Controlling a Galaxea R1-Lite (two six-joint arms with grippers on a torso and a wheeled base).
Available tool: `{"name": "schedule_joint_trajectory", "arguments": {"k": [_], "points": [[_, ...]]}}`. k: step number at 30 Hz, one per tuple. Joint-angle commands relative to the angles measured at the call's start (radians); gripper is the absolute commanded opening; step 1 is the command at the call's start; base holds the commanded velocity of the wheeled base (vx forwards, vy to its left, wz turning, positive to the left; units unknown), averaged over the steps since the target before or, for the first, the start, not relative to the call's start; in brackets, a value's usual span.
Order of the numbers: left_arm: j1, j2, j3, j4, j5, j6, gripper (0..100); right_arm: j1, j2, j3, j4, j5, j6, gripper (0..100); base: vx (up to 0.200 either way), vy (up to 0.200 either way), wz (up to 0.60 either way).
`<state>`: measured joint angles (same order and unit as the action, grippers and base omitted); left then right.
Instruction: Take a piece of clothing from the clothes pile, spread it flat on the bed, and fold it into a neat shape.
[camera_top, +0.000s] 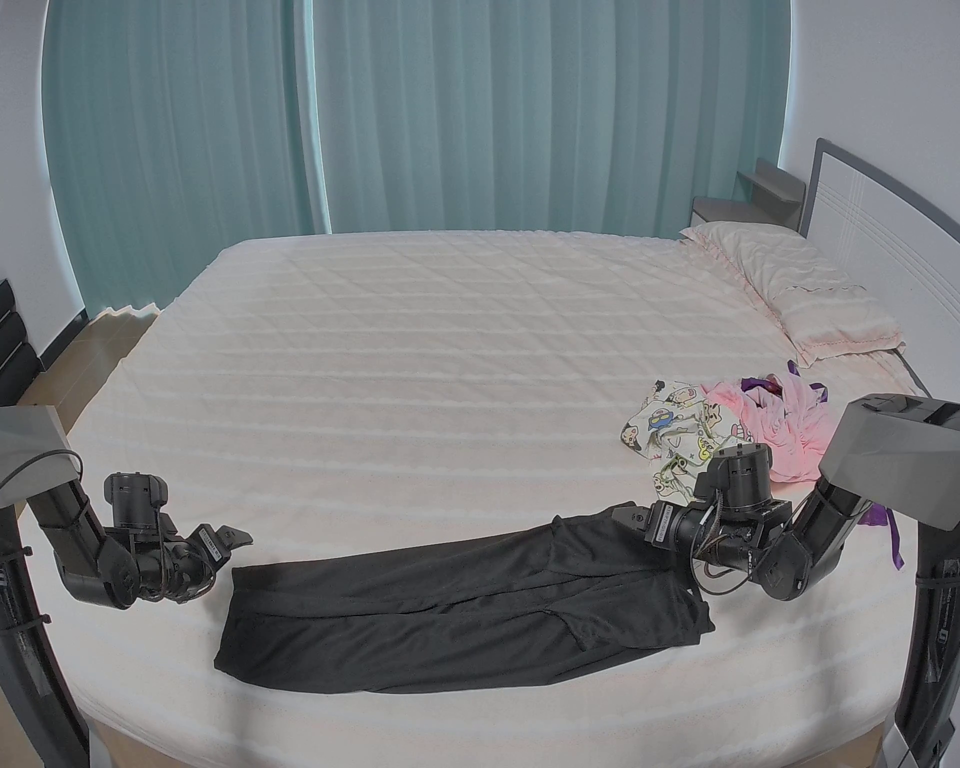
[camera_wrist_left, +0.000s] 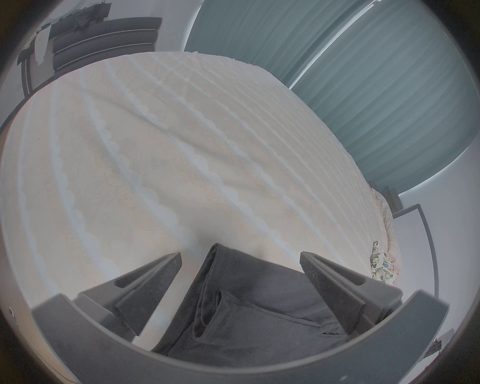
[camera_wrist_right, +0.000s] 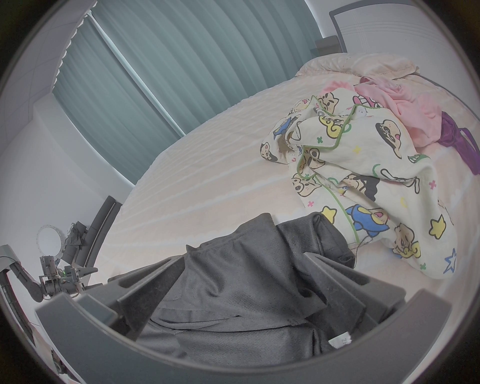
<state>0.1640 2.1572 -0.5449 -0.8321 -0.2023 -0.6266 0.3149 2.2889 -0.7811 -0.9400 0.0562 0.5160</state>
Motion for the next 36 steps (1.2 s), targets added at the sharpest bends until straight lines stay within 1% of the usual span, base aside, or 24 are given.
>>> {"name": "schedule_joint_trajectory", "arguments": {"k": [1, 13, 14, 24, 29, 31, 33, 36], "points": [[-0.008, 0.056, -0.023, -0.002, 0.000, -0.002, 100, 0.000, 0.006, 0.002, 0.000, 0.001, 0.001, 100, 0.000, 0.000, 0.00], [-0.037, 0.105, -0.058, -0.016, 0.000, -0.007, 100, -0.003, 0.018, 0.002, -0.002, 0.002, 0.003, 100, 0.000, 0.000, 0.00], [-0.038, 0.108, -0.058, -0.016, 0.000, -0.007, 0, -0.003, 0.018, 0.002, -0.002, 0.001, 0.003, 100, 0.000, 0.000, 0.00], [-0.043, 0.128, -0.084, -0.018, 0.014, -0.002, 0, -0.008, 0.021, 0.005, -0.002, 0.002, 0.003, 100, 0.000, 0.000, 0.00], [-0.041, 0.127, -0.095, -0.018, 0.032, -0.019, 0, -0.017, 0.021, 0.005, -0.002, 0.002, 0.003, 100, 0.000, 0.000, 0.00], [-0.041, 0.128, -0.115, -0.019, 0.046, -0.051, 0, -0.025, 0.024, 0.006, -0.002, 0.002, 0.003, 100, 0.000, 0.000, 0.00], [-0.041, 0.128, -0.122, -0.022, 0.047, -0.062, 0, -0.027, 0.026, 0.006, -0.002, 0.001, 0.003, 100, 0.000, 0.000, 0.00], [-0.038, 0.127, -0.129, -0.065, 0.052, -0.104, 0, -0.030, 0.026, 0.008, -0.002, 0.002, 0.003, 100, 0.000, 0.000, 0.00]]}}
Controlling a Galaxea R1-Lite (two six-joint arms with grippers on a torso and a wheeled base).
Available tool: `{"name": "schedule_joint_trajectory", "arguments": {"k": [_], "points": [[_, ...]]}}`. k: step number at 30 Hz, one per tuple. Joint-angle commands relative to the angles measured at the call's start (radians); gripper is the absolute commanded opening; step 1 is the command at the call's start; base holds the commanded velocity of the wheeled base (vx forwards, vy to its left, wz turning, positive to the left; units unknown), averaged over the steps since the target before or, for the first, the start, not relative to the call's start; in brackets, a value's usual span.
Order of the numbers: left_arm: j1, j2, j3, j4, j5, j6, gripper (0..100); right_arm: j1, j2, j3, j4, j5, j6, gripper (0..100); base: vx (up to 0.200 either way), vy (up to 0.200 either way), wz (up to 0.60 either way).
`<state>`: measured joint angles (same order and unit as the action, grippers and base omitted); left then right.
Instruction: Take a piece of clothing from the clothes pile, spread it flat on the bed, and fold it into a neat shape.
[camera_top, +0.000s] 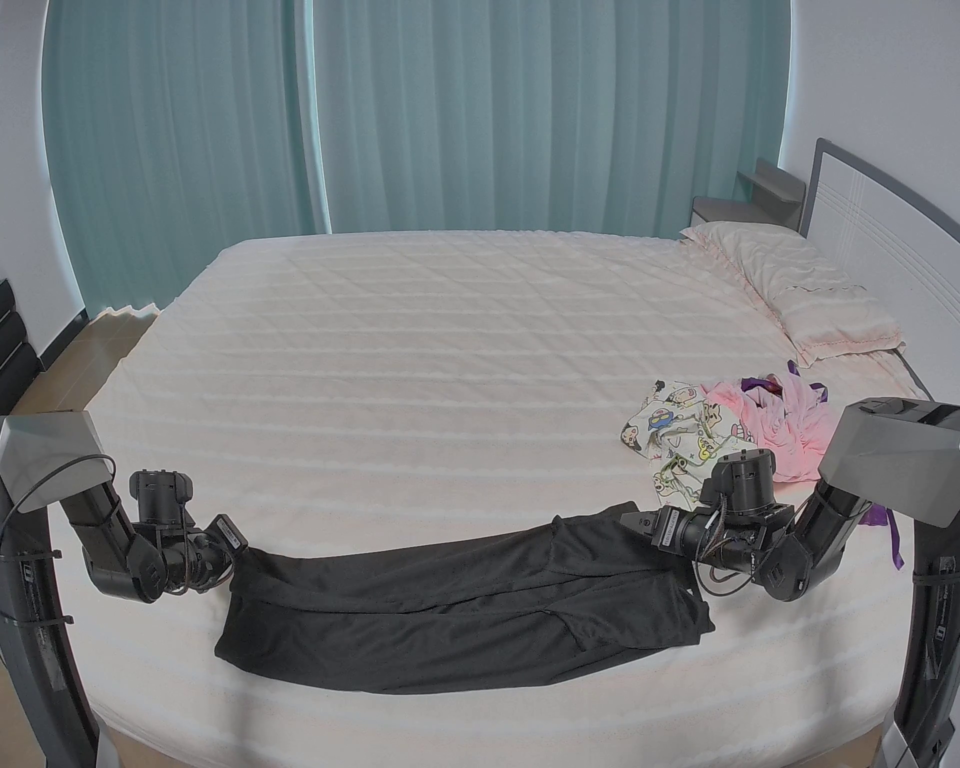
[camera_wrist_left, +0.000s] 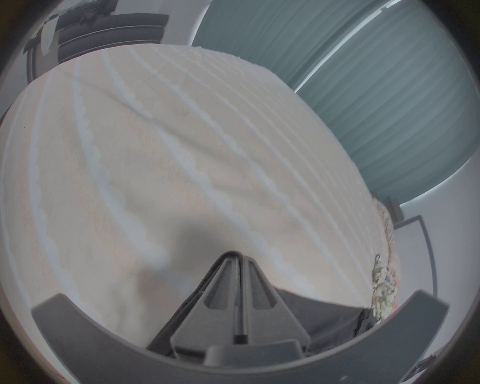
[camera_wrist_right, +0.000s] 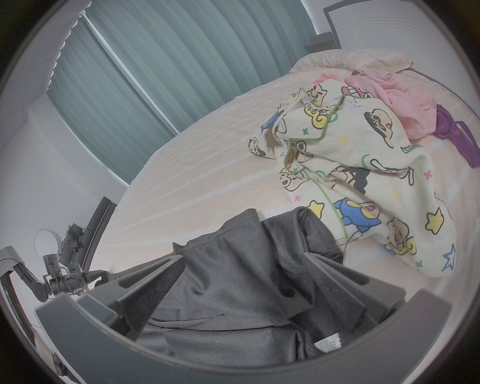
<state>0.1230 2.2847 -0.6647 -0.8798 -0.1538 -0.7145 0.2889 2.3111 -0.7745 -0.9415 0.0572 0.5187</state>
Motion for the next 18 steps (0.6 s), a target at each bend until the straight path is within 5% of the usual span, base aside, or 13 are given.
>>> {"name": "schedule_joint_trajectory", "arguments": {"k": [1, 17, 18], "points": [[0.004, 0.001, -0.009, -0.025, 0.005, -0.017, 0, -0.004, 0.004, 0.001, 0.000, 0.000, 0.000, 100, 0.000, 0.000, 0.00], [0.015, 0.036, -0.012, -0.041, 0.008, -0.019, 0, -0.047, 0.059, -0.012, 0.000, 0.009, 0.014, 100, 0.000, 0.000, 0.00], [0.015, 0.036, -0.012, -0.041, 0.008, -0.020, 100, -0.048, 0.062, -0.012, 0.000, 0.009, 0.014, 100, 0.000, 0.000, 0.00]]}}
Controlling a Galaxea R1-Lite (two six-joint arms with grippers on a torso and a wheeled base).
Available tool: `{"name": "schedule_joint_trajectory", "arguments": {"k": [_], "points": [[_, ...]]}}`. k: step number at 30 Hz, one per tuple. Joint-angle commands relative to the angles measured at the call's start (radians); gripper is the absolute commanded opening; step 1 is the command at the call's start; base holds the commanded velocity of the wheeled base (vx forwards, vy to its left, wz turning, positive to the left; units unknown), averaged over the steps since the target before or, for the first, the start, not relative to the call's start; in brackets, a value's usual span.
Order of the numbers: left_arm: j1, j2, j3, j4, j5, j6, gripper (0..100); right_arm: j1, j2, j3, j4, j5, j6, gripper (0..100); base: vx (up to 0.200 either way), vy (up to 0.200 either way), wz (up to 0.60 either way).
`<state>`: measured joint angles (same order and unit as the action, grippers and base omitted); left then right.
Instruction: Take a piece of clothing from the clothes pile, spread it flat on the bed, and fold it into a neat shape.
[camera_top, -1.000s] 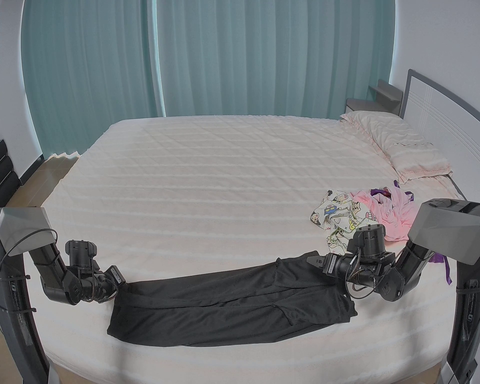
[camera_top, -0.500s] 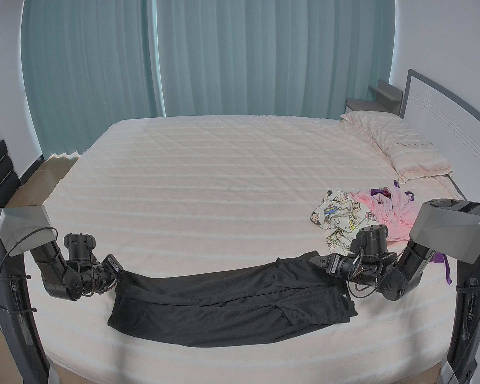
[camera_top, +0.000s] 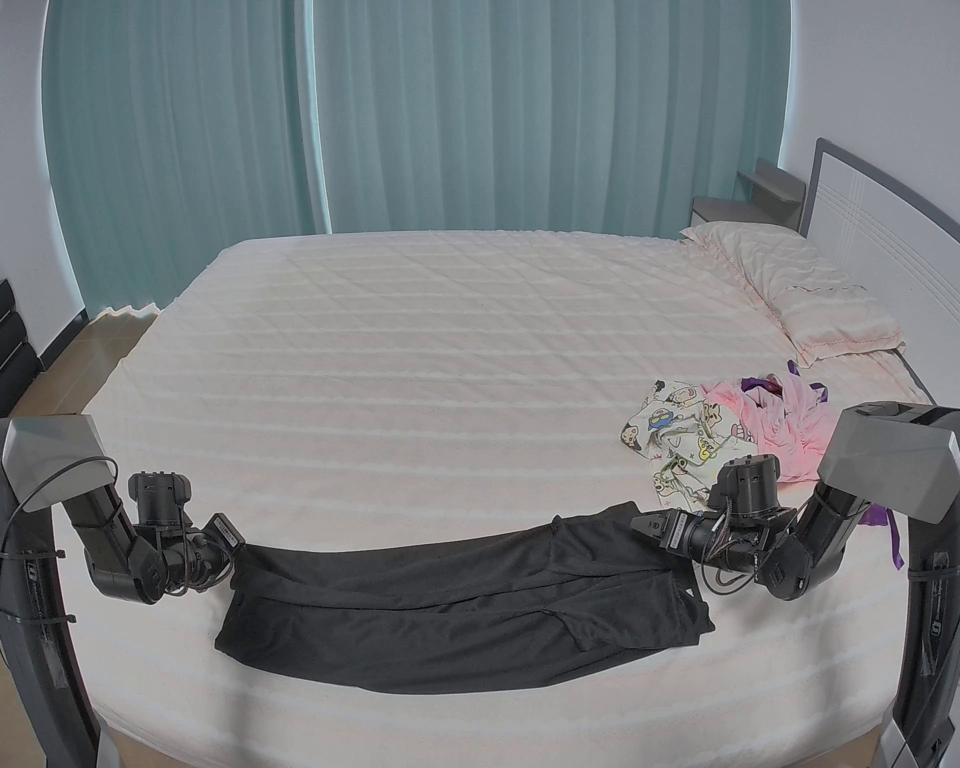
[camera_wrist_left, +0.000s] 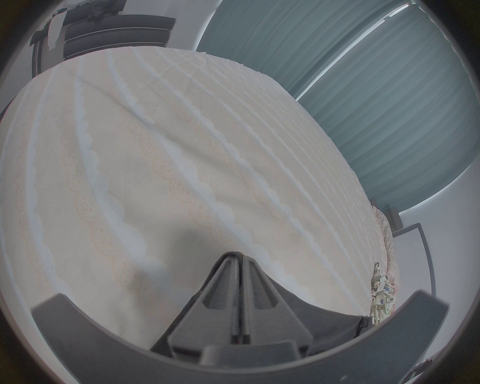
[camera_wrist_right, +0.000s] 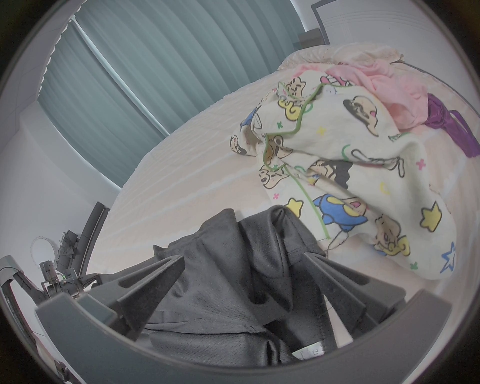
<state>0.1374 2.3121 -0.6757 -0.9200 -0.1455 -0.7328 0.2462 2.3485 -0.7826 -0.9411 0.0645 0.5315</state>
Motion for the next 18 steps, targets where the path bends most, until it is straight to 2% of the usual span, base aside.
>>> {"name": "schedule_joint_trajectory", "arguments": {"k": [1, 5, 10, 13, 14, 17, 18], "points": [[0.001, 0.009, -0.001, 0.000, 0.000, -0.002, 100, -0.005, 0.026, -0.004, -0.001, 0.003, 0.001, 100, 0.000, 0.000, 0.00], [0.002, 0.006, 0.005, 0.006, 0.001, -0.002, 100, -0.002, 0.020, 0.002, -0.001, 0.001, 0.004, 100, 0.000, 0.000, 0.00], [0.021, -0.115, 0.062, 0.061, -0.011, 0.024, 100, -0.015, -0.043, 0.045, 0.001, 0.001, 0.073, 100, 0.000, 0.000, 0.00], [0.025, -0.177, 0.073, 0.188, -0.016, 0.108, 100, -0.019, -0.061, 0.071, -0.001, 0.000, 0.082, 100, 0.000, 0.000, 0.00], [0.034, -0.215, 0.087, 0.285, -0.043, 0.181, 100, -0.021, -0.071, 0.094, -0.001, 0.000, 0.082, 100, 0.000, 0.000, 0.00], [0.050, -0.269, 0.133, 0.382, -0.140, 0.276, 100, -0.021, -0.075, 0.118, -0.005, 0.000, 0.084, 100, 0.000, 0.000, 0.00], [0.051, -0.273, 0.142, 0.388, -0.149, 0.293, 100, -0.022, -0.077, 0.140, -0.024, 0.000, 0.084, 100, 0.000, 0.000, 0.00]]}}
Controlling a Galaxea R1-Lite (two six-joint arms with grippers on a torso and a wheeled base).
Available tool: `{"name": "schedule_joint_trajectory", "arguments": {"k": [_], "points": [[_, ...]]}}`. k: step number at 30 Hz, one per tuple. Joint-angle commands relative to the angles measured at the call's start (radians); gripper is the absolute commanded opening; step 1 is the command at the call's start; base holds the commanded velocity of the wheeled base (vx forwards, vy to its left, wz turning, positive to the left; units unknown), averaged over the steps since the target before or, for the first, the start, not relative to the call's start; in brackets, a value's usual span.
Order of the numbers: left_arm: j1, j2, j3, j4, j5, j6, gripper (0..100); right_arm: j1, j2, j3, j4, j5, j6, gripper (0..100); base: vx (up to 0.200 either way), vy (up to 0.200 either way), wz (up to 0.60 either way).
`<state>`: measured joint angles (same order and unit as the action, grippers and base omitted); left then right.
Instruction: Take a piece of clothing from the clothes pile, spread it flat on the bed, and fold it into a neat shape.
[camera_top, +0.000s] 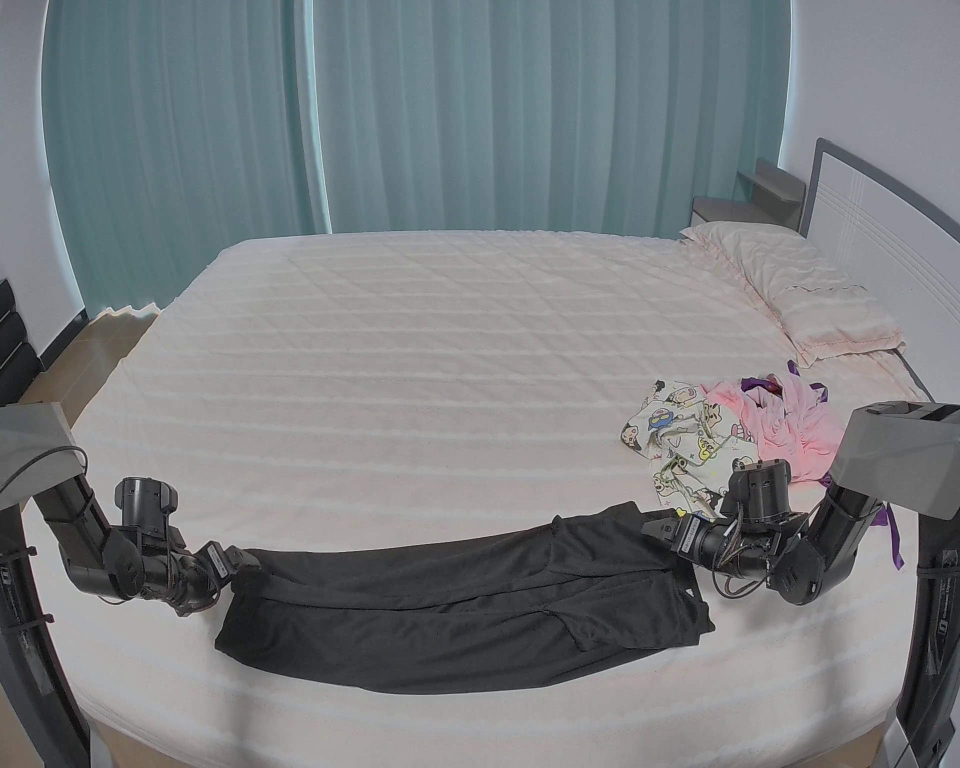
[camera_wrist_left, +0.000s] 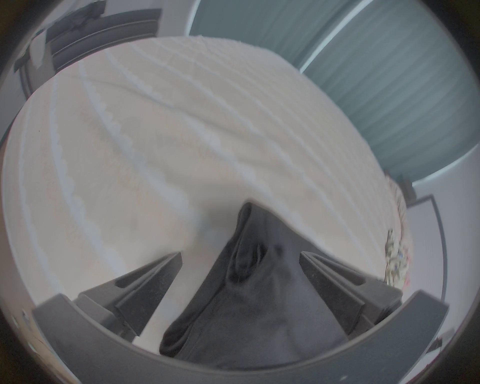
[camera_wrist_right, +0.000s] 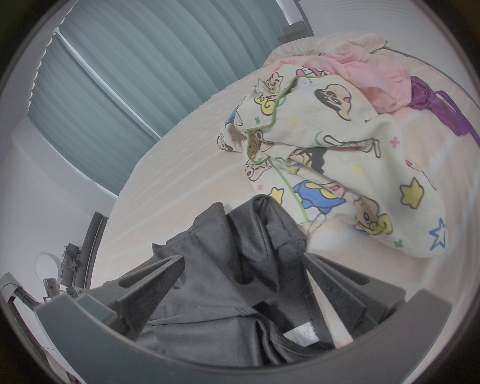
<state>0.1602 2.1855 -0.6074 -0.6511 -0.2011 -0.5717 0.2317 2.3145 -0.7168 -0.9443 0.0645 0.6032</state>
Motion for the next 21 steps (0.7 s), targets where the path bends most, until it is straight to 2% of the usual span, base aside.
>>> {"name": "schedule_joint_trajectory", "arguments": {"k": [1, 5, 21], "points": [[0.030, -0.153, 0.103, 0.130, -0.106, 0.184, 100, -0.008, -0.044, 0.099, -0.047, 0.000, 0.012, 100, 0.000, 0.000, 0.00], [0.035, -0.141, 0.152, 0.126, -0.104, 0.300, 100, -0.006, -0.040, 0.160, -0.146, 0.001, 0.012, 100, 0.000, 0.000, 0.00], [0.013, -0.067, 0.172, 0.097, -0.084, 0.316, 100, -0.005, -0.033, 0.189, -0.171, 0.003, 0.012, 100, 0.000, 0.000, 0.00]]}}
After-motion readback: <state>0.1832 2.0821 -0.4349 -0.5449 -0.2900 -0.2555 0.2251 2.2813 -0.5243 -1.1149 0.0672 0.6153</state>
